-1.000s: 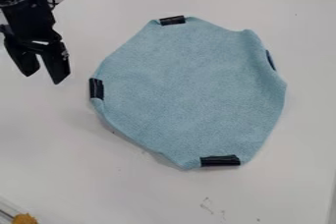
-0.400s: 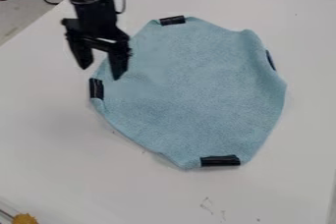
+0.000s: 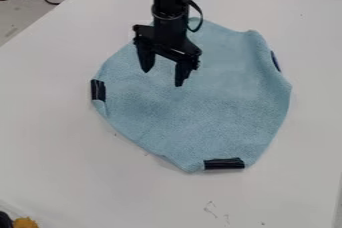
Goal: Put the cloth to the botton
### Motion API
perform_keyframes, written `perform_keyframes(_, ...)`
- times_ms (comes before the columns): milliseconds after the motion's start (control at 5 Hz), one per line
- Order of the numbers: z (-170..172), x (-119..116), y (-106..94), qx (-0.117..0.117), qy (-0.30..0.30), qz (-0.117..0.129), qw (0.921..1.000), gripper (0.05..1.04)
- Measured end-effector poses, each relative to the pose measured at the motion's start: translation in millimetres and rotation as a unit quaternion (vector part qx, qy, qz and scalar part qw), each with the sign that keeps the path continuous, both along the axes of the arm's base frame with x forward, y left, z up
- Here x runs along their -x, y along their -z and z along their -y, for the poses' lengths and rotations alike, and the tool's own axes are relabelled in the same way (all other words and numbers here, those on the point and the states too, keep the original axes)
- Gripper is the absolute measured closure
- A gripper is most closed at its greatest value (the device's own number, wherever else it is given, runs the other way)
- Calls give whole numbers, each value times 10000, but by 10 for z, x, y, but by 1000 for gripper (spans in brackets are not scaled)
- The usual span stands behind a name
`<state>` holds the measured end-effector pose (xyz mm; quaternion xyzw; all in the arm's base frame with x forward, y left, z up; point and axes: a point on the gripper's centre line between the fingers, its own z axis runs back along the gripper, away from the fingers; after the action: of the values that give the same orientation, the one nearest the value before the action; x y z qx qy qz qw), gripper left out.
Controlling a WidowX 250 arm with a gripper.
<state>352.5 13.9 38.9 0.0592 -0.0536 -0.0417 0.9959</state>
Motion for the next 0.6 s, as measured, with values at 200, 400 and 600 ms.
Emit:
perform_keyframes(200,109,-200,78,25,203,144,9997,83)
perform_keyframes(400,158,-294,224,163,253,142,9994,83)
perform_keyframes(600,197,-294,243,289,369,108,9988,83)
